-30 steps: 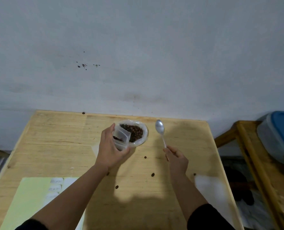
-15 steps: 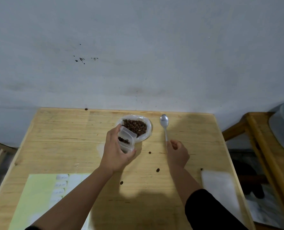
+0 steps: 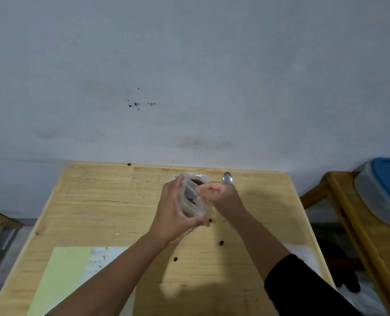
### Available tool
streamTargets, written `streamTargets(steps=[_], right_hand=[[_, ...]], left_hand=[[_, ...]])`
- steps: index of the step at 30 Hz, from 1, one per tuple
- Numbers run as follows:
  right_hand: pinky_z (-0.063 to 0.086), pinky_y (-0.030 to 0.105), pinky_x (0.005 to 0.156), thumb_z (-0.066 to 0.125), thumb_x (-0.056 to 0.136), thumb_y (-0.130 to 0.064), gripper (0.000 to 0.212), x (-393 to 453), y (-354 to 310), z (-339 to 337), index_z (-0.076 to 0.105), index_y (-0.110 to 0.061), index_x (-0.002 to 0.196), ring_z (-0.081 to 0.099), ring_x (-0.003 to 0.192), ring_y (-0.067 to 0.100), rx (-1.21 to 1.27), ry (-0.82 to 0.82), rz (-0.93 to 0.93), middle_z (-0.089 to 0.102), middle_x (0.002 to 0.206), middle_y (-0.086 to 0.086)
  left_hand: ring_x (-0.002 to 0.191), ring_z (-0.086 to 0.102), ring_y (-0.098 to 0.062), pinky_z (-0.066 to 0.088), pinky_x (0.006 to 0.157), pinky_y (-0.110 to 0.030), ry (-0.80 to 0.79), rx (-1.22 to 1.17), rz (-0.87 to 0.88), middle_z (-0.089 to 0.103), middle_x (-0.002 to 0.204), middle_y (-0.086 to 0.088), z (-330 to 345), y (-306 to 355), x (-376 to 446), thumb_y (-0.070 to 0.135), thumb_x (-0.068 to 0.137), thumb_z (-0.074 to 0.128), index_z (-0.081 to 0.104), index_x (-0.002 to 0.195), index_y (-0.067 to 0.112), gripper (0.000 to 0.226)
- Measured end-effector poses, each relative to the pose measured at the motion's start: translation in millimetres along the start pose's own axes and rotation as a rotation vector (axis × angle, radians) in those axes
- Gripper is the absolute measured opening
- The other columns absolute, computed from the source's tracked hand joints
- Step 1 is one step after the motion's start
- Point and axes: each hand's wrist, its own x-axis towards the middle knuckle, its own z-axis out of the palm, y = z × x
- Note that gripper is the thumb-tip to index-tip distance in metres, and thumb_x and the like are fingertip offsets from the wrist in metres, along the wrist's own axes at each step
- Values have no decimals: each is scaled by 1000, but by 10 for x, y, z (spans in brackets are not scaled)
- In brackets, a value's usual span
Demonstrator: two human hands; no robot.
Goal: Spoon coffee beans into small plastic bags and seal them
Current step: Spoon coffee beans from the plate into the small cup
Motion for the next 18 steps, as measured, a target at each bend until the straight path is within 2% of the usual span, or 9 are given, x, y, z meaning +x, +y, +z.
streamTargets(steps=[1,3,6,8,10,13,15,18], right_hand=[[48,12,63,68,82,-23,9,8,-44,-18,74,-16,82,62,64,1,5,-1,0,70,70,-9],[49,17,67,70,79,-22,9,27,-142,-43,75,-15,83,64,72,5,11,-18,15,73,78,-4],[51,22,72,71,79,-23,12,3,-267,-37,75,-14,87,66,80,12,5,-53,37,73,86,0],[53,26,74,69,81,-32,24,-84,-305,-17,73,-13,94,67,82,17,87,-49,25,74,89,2],[55,32,80,68,77,-39,35,-190,-289,1,69,-17,104,69,90,22,228,-26,3,73,96,5],[54,28,79,71,80,-13,36,-298,-217,60,60,-23,113,67,88,20,286,59,-129,71,97,12],[53,25,73,68,82,-3,37,-340,-231,102,56,-26,108,66,81,17,269,132,-203,70,89,14],[51,26,74,64,84,-3,29,-363,-315,122,56,-29,96,64,77,14,193,212,-266,68,83,8]], left_hand=[[118,33,-2,31,101,-20,14,-7,7,30,128,13,-49,7,4,43,48,88,20,147,23,122],[112,40,-2,34,94,-13,60,-22,29,40,122,12,-145,-2,15,36,57,86,32,142,25,102],[100,50,2,35,83,-3,168,-59,65,54,113,12,-269,16,20,28,74,77,53,128,24,59],[90,54,5,39,77,-3,232,-144,45,62,103,12,-332,51,8,22,82,69,63,114,24,32],[74,55,-2,41,66,-10,287,-256,-34,63,83,12,-378,77,-2,23,88,62,66,97,26,10],[68,54,-8,43,65,-22,334,-426,-105,59,71,11,-424,70,-24,26,90,60,64,82,26,8],[73,56,-11,46,70,-23,319,-489,-79,60,75,8,-455,86,-66,24,89,62,62,89,32,8],[72,58,-16,46,70,-18,260,-436,20,63,80,-5,-545,112,-113,21,89,62,51,107,46,32]])
